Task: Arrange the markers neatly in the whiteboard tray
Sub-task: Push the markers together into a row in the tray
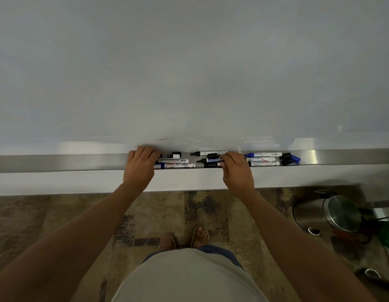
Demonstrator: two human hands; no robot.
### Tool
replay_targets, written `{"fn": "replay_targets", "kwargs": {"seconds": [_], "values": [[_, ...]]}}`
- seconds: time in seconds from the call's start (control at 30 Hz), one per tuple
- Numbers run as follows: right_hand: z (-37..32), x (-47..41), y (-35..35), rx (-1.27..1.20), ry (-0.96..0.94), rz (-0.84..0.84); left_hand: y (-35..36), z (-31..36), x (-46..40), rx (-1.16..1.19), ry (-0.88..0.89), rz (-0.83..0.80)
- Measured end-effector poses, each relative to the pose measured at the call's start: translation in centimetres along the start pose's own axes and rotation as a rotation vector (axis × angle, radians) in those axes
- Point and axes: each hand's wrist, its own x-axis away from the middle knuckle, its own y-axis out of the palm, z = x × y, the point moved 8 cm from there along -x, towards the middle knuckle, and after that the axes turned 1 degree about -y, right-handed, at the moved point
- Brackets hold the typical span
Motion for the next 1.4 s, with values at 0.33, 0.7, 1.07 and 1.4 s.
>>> {"fn": "replay_targets", "kwargs": {"seconds": [0.33,0.7,1.07,1.4], "values": [[-0.4,-0.4,0.5,0.032,0.088,-0.063,0.7,-0.6,0.2,0.034,-0.058,-0.032],[-0.3,-1.3,0.9,0.054,0.093,-0.151,0.8,2.8,-1.3,0.146,-0.128,-0.055],[-0.1,-1.5,1.1,-0.019,0.107,-0.169,2.4,3.4,-2.5,0.299,-0.434,-0.231],[-0.3,-1.7,0.7,-0.025,0.098,-0.193,2.5,3.5,-3.0,0.305,-0.497,-0.259]]}}
